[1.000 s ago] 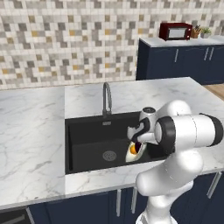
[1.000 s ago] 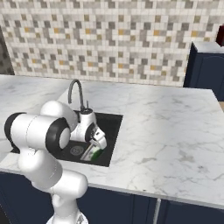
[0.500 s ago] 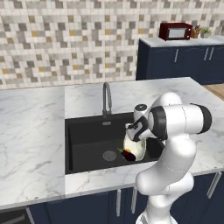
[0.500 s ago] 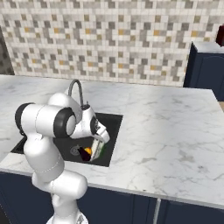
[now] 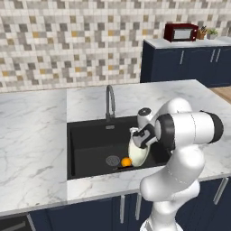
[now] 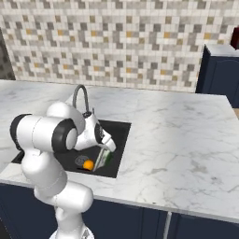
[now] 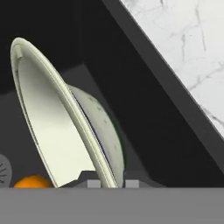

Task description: Dump the orange and eggplant from the bowl so the bowl can be washed. Place the bowl in the sink after clearing the leftovers.

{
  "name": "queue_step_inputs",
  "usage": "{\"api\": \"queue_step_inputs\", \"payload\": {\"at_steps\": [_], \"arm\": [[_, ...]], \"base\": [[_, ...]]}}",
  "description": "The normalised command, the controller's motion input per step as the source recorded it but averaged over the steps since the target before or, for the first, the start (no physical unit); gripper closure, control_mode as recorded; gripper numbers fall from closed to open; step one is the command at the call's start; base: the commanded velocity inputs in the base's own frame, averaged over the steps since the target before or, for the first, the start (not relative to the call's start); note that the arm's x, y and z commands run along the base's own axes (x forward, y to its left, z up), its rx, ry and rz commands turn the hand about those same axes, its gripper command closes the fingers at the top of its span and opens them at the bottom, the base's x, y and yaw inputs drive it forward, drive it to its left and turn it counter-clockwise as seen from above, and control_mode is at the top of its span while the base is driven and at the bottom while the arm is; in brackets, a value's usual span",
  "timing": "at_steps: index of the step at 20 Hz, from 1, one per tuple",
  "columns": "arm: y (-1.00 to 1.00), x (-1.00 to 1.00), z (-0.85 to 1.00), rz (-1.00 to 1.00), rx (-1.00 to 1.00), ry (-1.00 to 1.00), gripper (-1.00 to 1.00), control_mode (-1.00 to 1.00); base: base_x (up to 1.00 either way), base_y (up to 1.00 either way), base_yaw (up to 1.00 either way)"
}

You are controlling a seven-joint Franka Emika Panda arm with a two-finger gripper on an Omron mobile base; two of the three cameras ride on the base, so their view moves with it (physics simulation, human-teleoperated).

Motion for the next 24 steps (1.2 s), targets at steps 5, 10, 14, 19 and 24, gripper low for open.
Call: {"api": "queue_step_inputs", "payload": {"at_steps": [5,10,14,19,24], "arm": [[-0.06,-0.19,0.28,-0.01,0.20,-0.07,1.00,-1.00],[0.00,0.00,0.57,-0.05,0.22,0.00,1.00,-1.00],[0.00,0.00,0.76,0.00,0.22,0.00,1.00,-1.00],[0.24,-0.14,0.25,0.00,0.17,0.00,1.00,-1.00],[0.89,-0.03,0.00,0.05,0.12,0.11,1.00,-1.00]], "base": [[0.00,0.00,0.00],[0.00,0.00,0.00],[0.00,0.00,0.00],[0.00,0.00,0.00],[0.00,0.00,0.00]]}}
